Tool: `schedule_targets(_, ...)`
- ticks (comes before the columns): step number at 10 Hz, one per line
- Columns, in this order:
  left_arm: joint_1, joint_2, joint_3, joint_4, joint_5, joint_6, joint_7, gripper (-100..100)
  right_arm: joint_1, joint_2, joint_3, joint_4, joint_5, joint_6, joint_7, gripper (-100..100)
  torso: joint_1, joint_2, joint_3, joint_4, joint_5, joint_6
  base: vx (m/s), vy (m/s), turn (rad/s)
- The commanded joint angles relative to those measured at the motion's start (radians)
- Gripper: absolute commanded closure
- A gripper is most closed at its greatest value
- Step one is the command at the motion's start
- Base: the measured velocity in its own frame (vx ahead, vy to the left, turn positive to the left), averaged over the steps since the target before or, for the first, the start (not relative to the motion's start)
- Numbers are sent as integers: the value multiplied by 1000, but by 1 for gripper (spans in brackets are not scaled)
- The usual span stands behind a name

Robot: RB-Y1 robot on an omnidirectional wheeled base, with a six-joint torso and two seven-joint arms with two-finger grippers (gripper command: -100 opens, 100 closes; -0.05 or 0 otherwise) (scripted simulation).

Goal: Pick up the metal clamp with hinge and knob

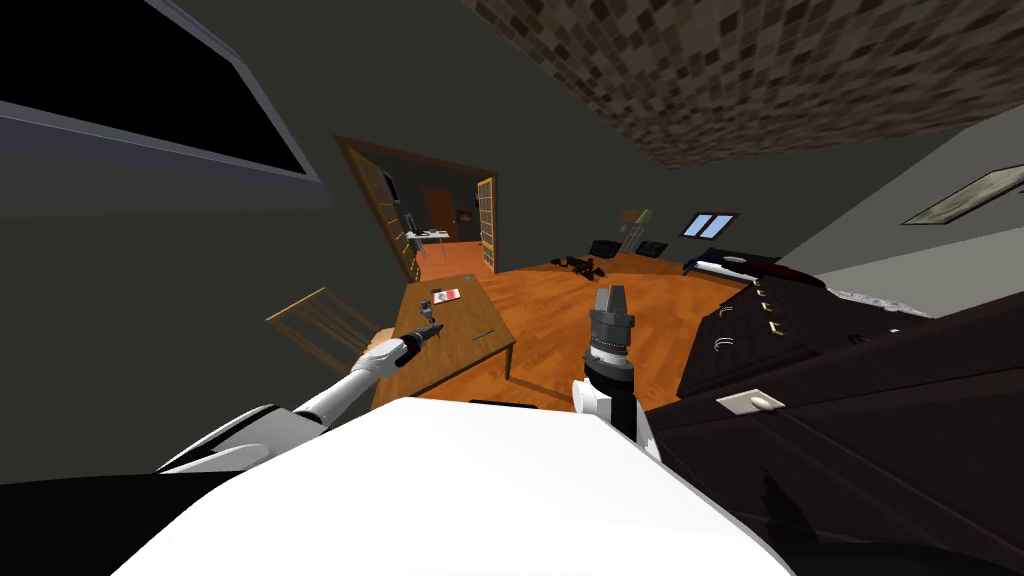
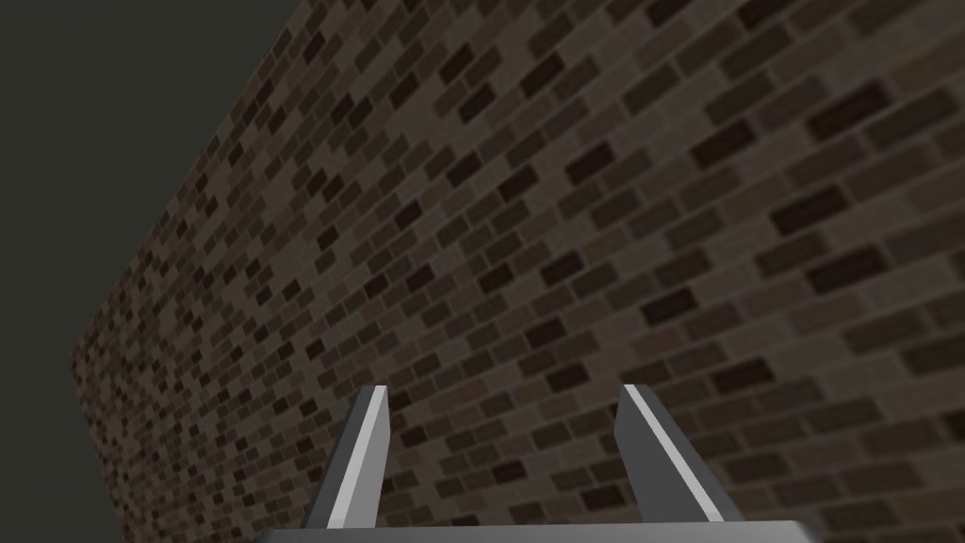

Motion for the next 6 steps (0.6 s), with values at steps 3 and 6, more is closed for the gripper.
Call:
schedule_targets(3, -41, 39, -29, 76, -49, 33, 14, -100, 0, 0, 0, 0, 0, 0, 0, 0, 0, -1, 0, 0, 0, 0, 25, 1, -108)
schedule_targets(6, -59, 56, -35, 112, -71, 46, 16, -100, 0, 0, 0, 0, 0, 0, 0, 0, 0, -2, -1, 0, 0, 0, 32, 5, -63)
